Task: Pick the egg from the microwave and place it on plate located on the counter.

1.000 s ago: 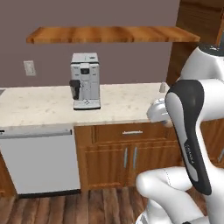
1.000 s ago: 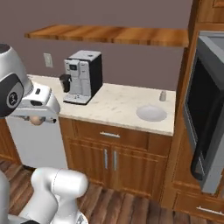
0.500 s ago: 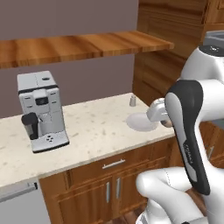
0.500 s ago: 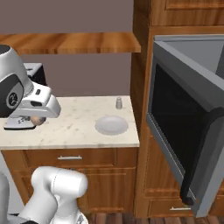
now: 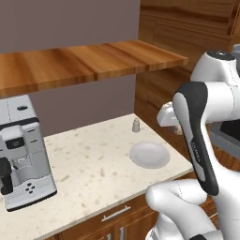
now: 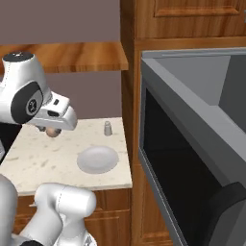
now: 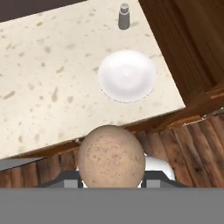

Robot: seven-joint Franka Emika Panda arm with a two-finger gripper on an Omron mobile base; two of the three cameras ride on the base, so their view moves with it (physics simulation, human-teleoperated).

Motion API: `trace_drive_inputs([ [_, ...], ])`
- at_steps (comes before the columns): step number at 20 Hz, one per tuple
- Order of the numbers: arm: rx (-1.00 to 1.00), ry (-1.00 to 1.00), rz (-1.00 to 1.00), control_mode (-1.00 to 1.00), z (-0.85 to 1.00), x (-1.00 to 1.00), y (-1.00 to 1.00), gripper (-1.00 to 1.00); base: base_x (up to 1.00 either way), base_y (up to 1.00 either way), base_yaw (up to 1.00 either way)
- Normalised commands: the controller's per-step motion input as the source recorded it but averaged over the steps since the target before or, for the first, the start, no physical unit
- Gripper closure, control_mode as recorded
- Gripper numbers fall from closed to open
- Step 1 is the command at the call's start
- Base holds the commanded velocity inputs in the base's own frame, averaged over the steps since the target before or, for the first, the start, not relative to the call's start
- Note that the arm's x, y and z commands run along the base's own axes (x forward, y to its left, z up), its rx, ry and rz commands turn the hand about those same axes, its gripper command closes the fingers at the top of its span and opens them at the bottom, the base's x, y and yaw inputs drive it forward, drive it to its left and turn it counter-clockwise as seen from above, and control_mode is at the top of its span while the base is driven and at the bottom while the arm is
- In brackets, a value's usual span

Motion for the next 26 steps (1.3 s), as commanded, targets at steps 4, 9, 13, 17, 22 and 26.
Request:
trace_drive_inputs([
  [4, 0.06, 0.0, -0.17, -1.0, -1.0, 0.66, -0.47, 1.0, 0.0, 0.0, 0.0],
  [9, 0.01, 0.06, -0.09, -1.0, -1.0, 0.95, 0.0, 1.0, 0.0, 0.0, 0.0],
  [13, 0.03, 0.2, -0.03, -1.0, -0.68, 1.0, -0.04, 1.0, 0.0, 0.0, 0.0],
  [17, 0.0, 0.2, 0.0, -1.0, -0.82, 1.0, 0.01, 1.0, 0.0, 0.0, 0.0],
  [22, 0.0, 0.25, 0.0, -1.0, -0.7, 0.74, 0.0, 1.0, 0.0, 0.0, 0.0],
  [26, 0.0, 0.22, 0.0, -1.0, -0.49, 0.55, 0.0, 1.0, 0.0, 0.0, 0.0],
])
